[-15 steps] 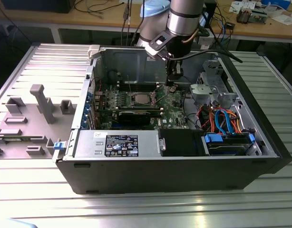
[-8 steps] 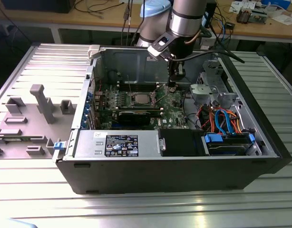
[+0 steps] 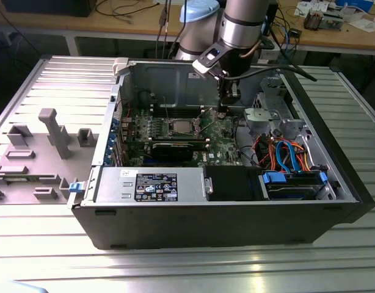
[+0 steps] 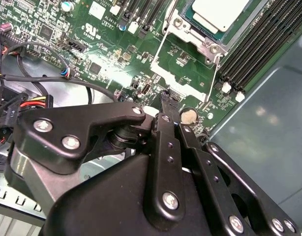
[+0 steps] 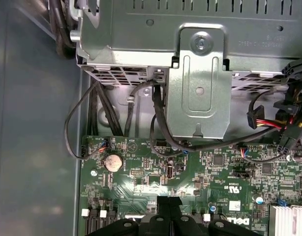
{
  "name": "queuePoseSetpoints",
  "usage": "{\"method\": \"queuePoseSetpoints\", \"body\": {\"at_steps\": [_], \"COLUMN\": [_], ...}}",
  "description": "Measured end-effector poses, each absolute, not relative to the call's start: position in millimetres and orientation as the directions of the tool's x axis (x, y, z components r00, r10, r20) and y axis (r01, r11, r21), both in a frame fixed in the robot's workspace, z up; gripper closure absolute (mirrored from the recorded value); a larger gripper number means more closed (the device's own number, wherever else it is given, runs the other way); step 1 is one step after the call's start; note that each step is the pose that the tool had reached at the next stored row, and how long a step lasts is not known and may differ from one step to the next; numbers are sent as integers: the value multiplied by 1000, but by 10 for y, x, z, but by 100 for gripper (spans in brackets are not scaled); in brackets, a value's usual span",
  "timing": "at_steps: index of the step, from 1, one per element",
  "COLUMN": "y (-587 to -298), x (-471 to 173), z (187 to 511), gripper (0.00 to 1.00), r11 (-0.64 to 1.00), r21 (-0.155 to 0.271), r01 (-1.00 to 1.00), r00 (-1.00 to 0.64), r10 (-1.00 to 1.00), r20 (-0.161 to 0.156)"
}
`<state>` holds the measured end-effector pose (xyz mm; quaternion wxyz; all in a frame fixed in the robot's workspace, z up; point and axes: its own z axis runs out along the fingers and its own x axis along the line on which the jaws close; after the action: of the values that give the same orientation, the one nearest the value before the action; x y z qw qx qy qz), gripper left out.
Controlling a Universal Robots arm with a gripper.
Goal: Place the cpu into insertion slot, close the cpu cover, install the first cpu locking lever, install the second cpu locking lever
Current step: 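Close the cpu cover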
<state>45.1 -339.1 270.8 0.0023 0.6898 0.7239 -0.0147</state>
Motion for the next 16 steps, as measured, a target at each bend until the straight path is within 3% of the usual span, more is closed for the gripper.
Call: {"method": "queuePoseSetpoints", "body": {"at_steps": [16], "y": [-3391], "x": [506], "z": [2604], "gripper": [89], "r11": [48], "r21": [-18], "r01": [999], "r00": [-48], "r10": [999], "r20": [-24]}}
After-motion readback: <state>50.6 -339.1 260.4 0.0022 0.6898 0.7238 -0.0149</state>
